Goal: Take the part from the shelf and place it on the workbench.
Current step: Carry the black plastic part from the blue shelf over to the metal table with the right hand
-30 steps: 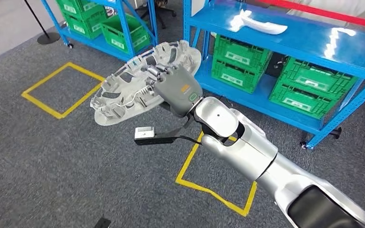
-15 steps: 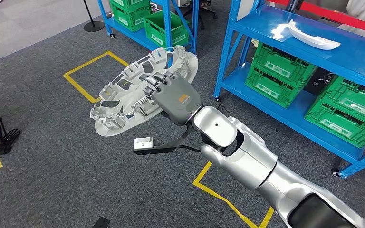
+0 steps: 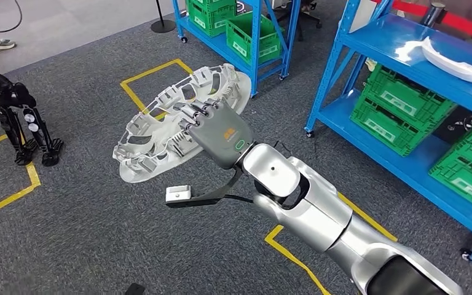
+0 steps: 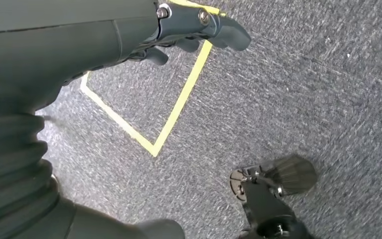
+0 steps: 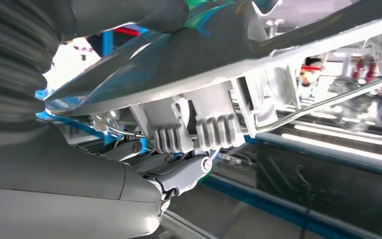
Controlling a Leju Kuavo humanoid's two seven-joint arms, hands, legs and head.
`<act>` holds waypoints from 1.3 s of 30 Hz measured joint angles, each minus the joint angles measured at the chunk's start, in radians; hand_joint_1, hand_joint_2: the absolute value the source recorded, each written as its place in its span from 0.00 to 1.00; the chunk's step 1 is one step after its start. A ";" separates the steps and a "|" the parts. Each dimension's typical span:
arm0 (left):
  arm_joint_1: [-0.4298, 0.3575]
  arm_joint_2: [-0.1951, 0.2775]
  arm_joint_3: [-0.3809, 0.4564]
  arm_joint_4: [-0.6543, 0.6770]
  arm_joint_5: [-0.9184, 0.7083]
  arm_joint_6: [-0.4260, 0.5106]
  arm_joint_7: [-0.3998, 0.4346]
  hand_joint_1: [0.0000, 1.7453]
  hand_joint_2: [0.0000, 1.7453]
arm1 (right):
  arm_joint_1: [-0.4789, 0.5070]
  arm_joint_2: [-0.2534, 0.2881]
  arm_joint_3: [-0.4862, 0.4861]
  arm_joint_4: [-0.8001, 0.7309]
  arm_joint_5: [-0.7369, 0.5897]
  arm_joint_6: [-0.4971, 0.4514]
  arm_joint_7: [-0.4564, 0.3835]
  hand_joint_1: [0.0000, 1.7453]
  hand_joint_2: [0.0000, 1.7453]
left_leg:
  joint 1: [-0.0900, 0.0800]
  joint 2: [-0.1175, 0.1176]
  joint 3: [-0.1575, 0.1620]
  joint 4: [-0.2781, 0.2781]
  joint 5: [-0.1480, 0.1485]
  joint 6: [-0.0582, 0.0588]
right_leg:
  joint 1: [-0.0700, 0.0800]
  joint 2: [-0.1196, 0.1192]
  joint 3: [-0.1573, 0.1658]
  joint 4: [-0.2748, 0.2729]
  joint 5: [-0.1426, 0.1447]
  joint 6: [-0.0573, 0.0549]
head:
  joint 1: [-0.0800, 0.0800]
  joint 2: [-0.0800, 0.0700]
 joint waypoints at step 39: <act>0.013 0.004 0.006 -0.002 -0.015 0.009 -0.010 0.00 1.00 | 0.068 0.015 -0.042 -0.047 0.053 0.022 -0.016 1.00 1.00 | -0.007 -0.110 0.001 -0.006 0.010 0.052 | -0.004 0.102 -0.128 0.274 -0.132 0.017 | 0.010 0.000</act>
